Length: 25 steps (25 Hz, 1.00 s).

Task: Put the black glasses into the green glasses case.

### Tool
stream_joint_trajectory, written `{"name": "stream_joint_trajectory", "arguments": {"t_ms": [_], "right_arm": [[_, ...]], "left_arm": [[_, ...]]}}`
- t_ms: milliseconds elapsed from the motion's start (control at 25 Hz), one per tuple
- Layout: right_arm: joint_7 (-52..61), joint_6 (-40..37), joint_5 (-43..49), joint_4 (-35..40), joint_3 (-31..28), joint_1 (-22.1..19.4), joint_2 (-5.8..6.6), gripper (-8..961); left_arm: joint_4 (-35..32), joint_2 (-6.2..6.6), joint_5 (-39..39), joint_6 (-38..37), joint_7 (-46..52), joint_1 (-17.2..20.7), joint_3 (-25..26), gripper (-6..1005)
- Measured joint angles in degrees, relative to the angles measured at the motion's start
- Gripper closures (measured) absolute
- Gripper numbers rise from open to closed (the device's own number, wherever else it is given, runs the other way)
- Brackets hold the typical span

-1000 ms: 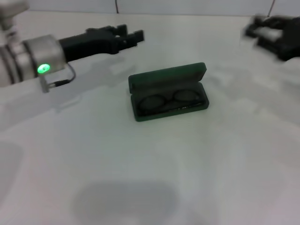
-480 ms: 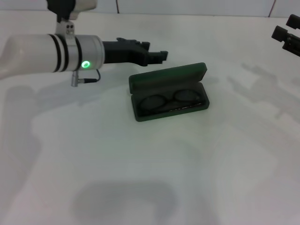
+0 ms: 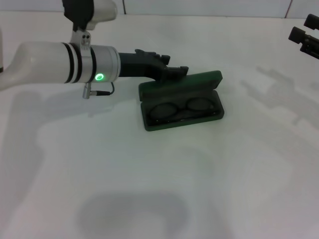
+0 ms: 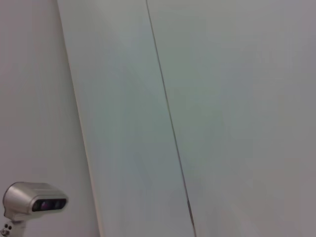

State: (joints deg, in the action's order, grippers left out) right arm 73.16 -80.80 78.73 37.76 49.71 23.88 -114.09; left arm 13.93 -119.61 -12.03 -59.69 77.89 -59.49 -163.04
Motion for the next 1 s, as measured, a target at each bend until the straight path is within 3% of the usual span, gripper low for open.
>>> {"name": "stream_joint_trajectory", "arguments": {"t_ms": [480, 680, 840, 1000], "right_arm": [[-0.4, 2.9, 1.1, -0.1, 0.0, 0.5, -0.22, 311], [-1.9, 1.5, 1.2, 0.1, 1.3, 0.6, -0.44, 311], [-3.4, -2.5, 1.2, 0.7, 7.0, 1.1, -0.15, 310], [-5.6, -2.6, 1.2, 0.3, 12.4, 3.2, -0.79, 299]], "left_arm": [[-5.5, -0.1, 1.0, -0.2, -14.5, 3.7, 0.0, 308], [-6.4, -0.03, -2.3, -2.5, -19.7, 5.6, 0.1, 309], [-4.0, 1.23, -10.4, -20.2, -26.6, 9.6, 0.1, 309], [-2.0, 4.08, -14.7, -40.1, -29.0, 14.0, 0.1, 309]]}}
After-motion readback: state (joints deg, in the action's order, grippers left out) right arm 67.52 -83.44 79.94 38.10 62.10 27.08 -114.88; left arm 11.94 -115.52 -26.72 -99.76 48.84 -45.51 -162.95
